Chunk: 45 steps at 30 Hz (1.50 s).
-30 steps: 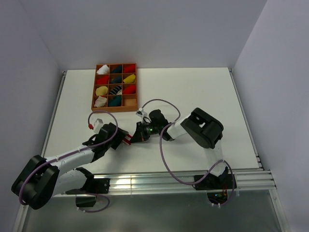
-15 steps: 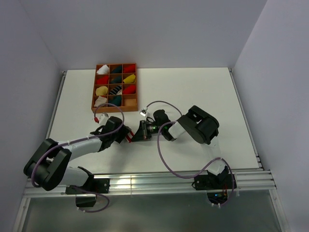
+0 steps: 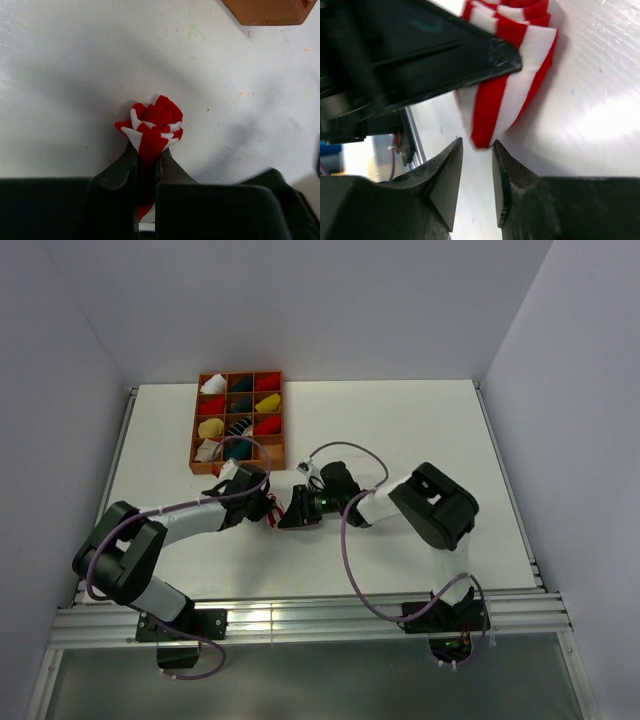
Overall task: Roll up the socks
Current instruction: Pick up the sock at the center of the board, then place the sock in the storage box.
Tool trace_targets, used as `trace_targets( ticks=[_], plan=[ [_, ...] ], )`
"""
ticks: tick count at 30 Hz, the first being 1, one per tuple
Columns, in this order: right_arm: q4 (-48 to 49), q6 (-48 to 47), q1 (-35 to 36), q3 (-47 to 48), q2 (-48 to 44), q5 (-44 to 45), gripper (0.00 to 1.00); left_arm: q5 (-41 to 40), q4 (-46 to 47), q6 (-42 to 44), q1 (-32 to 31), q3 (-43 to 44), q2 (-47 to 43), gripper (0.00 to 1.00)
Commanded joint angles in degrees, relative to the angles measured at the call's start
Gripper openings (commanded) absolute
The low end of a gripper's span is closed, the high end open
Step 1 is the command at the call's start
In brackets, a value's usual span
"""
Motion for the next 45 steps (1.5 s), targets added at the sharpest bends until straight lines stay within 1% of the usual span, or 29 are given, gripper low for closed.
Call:
trace_targets(
  ticks=[1, 2, 3, 5, 6, 7, 8, 10, 11, 12, 13, 15, 16, 17, 18, 19, 20, 21, 22, 23, 25, 28, 29, 30, 31, 32, 35, 40, 45],
  plan=[
    [-12.5, -8.4, 0.5, -1.7, -10.3, 7.0, 0.38, -1.8, -15.5, 5.9, -0.3, -0.4, 2.1, 0.00],
    [-14.7, -10.6, 0.2, -1.8, -14.1, 10.0, 0.40, -3.2, -16.1, 7.9, -0.3, 0.3, 1.3, 0.00],
    [-18.8, -11.6, -0.1, -2.4, -15.9, 11.0, 0.41, -4.0, -16.5, 8.9, -0.4, 1.2, 0.5, 0.00],
    [-22.5, -14.1, -1.1, -2.9, -21.1, 14.1, 0.44, -5.8, -17.6, 12.4, -0.4, 3.9, -1.9, 0.00],
    [-26.6, -14.9, -1.5, -3.1, -22.9, 15.3, 0.48, -6.2, -17.5, 14.0, -0.3, 4.6, -3.2, 0.00],
    [-28.4, -16.6, -2.3, -3.3, -24.7, 16.9, 0.55, -6.7, -17.9, 15.3, -0.4, 6.6, -3.8, 0.00],
    [-31.9, -17.5, -2.5, -3.5, -28.8, 20.4, 0.56, -7.4, -17.8, 18.7, -0.3, 7.5, -4.4, 0.00],
    [-35.6, -19.7, -2.8, -4.0, -33.2, 24.8, 0.58, -8.1, -17.3, 22.2, -0.4, 10.0, -5.7, 0.00],
    [-38.8, -20.2, -3.1, -4.0, -37.5, 27.0, 0.59, -8.4, -16.0, 26.4, -0.4, 10.7, -6.1, 0.00],
    [-41.1, -20.7, -3.2, -3.8, -39.7, 31.7, 0.60, -8.4, -15.2, 28.9, -0.4, 11.3, -6.6, 0.00],
    [-42.7, -21.1, -3.4, -3.7, -41.9, 33.7, 0.62, -8.5, -14.6, 33.3, -0.3, 12.6, -7.4, 0.00],
    [-47.5, -21.4, -3.9, -3.1, -48.0, 40.3, 0.66, -8.2, -11.7, 38.2, -0.2, 13.9, -8.2, 0.00],
    [-48.8, -21.1, -3.9, -2.9, -49.9, 42.7, 0.71, -7.8, -10.2, 40.5, 0.0, 14.8, -8.4, 0.00],
    [-51.3, -20.9, -4.2, -2.7, -53.8, 44.5, 0.74, -7.0, -8.8, 45.4, 0.1, 15.0, -8.6, 0.00],
    [-52.4, -20.6, -4.3, -2.4, -55.7, 46.4, 0.77, -6.0, -6.2, 47.3, 0.4, 15.4, -8.7, 0.00],
    [-53.3, -19.6, -4.3, -2.4, -57.6, 50.1, 0.85, -4.8, -5.0, 49.0, 1.1, 16.4, -8.8, 0.00],
    [-55.2, -18.9, -4.3, -2.5, -61.3, 52.0, 0.89, -4.6, -3.9, 52.4, 1.5, 17.0, -8.8, 0.00],
    [-56.2, -18.2, -4.4, -2.3, -63.0, 54.2, 0.93, -4.3, -1.5, 54.3, 1.7, 17.6, -8.3, 0.00],
    [-57.0, -17.2, -4.4, -2.3, -64.9, 57.0, 0.98, -3.3, -0.5, 56.1, 2.3, 18.5, -8.1, 0.00],
    [-58.4, -16.9, -4.4, -2.4, -67.9, 58.7, 1.00, -3.0, 0.7, 59.9, 2.7, 19.0, -7.6, 0.00],
    [-60.1, -16.4, -4.5, -2.5, -70.8, 62.0, 1.00, -0.9, 2.9, 65.7, 4.0, 20.5, -5.4, 0.00],
    [-61.7, -16.5, -4.5, -3.4, -75.0, 64.0, 1.00, 1.9, 10.8, 71.3, 5.1, 21.0, -2.4, 0.00],
    [-62.1, -16.6, -4.5, -4.2, -76.4, 64.5, 1.00, 3.9, 12.3, 71.4, 5.3, 21.2, -1.6, 0.00],
    [-62.1, -16.9, -4.5, -4.7, -77.0, 64.6, 1.00, 5.2, 13.8, 73.6, 5.6, 21.7, -0.1, 0.00],
    [-62.4, -16.8, -4.5, -4.9, -77.6, 64.8, 1.00, 6.7, 15.0, 73.7, 6.4, 22.1, 0.7, 0.00],
    [-62.8, -16.8, -4.5, -5.4, -77.7, 65.1, 1.00, 10.2, 17.1, 73.5, 6.8, 22.5, 1.5, 0.00],
    [-63.9, -17.2, -4.5, -5.8, -77.3, 65.6, 1.00, 13.4, 19.7, 73.7, 8.3, 24.3, 5.3, 0.00],
    [-64.8, -18.0, -4.5, -5.6, -75.7, 66.0, 1.00, 16.5, 23.3, 72.8, 11.0, 25.9, 10.6, 0.00],
    [-63.7, -18.6, -4.5, -6.0, -75.3, 66.0, 1.00, 19.9, 23.4, 73.5, 12.8, 27.3, 15.8, 0.00]
  ],
)
